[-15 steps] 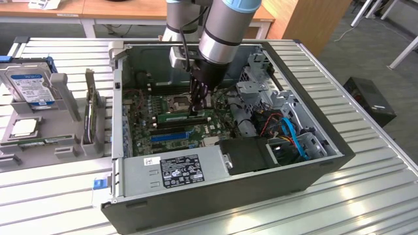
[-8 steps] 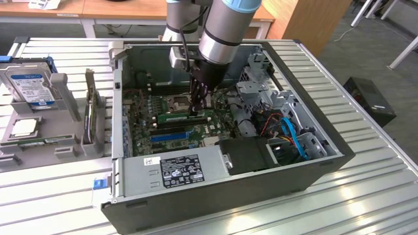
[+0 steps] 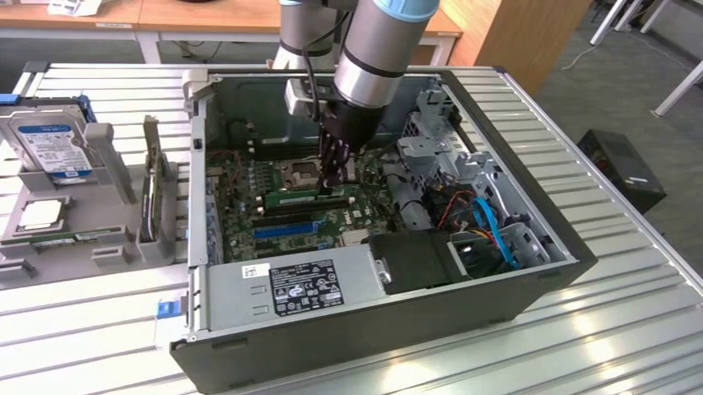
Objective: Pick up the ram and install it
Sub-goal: 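Insert the ram into the slot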
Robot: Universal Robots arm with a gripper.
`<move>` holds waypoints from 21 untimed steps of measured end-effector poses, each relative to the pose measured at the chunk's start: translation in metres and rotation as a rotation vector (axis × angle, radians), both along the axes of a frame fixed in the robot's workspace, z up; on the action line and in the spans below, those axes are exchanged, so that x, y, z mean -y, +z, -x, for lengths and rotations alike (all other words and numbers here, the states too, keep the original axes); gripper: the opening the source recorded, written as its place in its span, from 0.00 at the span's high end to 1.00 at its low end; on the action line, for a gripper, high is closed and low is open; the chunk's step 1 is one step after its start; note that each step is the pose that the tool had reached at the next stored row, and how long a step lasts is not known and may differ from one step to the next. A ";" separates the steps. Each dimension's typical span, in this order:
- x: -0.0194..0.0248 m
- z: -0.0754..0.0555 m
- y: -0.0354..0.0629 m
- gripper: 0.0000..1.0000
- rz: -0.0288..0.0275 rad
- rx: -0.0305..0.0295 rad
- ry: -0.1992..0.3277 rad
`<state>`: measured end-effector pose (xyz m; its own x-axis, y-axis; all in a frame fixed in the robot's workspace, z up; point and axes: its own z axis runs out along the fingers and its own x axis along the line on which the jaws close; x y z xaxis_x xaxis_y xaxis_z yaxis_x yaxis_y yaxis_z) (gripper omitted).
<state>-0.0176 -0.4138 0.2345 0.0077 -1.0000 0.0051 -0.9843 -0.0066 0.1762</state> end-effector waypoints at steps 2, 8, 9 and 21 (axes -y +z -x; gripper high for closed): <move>0.0000 0.000 -0.0001 0.88 0.0000 0.0000 0.000; 0.0000 0.000 -0.0003 0.88 0.0000 0.0000 -0.004; 0.0000 0.000 -0.0003 0.88 0.0000 0.0000 -0.005; -0.0001 0.001 -0.0013 0.88 -0.0001 0.0000 -0.005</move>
